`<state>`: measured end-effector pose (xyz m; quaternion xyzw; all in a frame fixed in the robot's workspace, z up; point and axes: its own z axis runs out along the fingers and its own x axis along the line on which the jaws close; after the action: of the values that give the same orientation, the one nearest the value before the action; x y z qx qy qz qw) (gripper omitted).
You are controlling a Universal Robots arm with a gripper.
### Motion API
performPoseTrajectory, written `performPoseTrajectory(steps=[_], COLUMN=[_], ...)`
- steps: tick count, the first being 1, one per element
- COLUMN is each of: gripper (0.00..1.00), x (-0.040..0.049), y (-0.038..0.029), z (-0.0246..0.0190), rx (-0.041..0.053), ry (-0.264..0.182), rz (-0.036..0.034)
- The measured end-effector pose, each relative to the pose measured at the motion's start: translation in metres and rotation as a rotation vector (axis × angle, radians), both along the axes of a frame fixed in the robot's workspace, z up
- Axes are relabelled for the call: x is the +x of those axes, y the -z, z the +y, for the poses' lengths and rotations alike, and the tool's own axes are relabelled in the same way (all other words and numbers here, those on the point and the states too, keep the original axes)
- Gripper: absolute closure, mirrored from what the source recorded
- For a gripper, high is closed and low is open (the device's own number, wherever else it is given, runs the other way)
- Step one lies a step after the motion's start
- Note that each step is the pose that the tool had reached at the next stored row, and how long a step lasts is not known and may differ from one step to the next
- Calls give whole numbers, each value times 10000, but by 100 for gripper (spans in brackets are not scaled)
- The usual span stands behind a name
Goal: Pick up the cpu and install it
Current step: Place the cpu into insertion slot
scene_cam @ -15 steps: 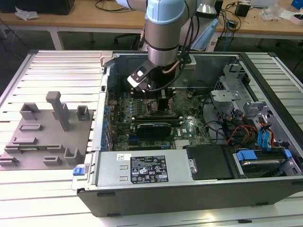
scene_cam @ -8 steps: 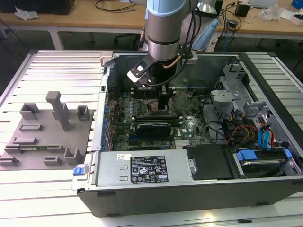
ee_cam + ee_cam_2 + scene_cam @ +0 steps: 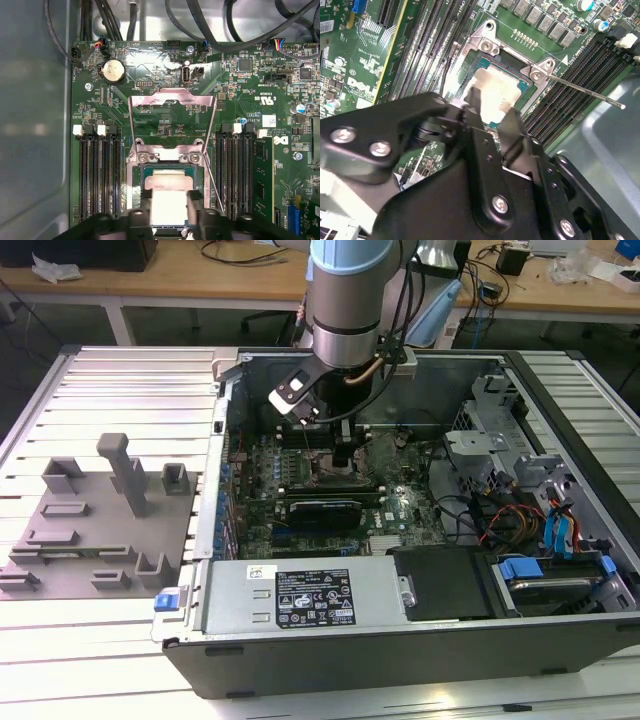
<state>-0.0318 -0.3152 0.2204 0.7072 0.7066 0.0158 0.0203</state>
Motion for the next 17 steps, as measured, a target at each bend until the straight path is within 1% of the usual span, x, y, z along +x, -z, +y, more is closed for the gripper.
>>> performPoseTrajectory(steps=[4, 5, 6, 11, 14, 17], gripper=[83, 83, 89, 89, 89, 89], x=[0, 0, 0, 0, 4, 6], y=[0, 0, 0, 0, 43, 100], z=[0, 0, 0, 0, 0, 0], rx=[-1, -1, 0, -2, -1, -2], ry=[0, 0, 0, 0, 1, 1], rz=[0, 0, 0, 1, 0, 1])
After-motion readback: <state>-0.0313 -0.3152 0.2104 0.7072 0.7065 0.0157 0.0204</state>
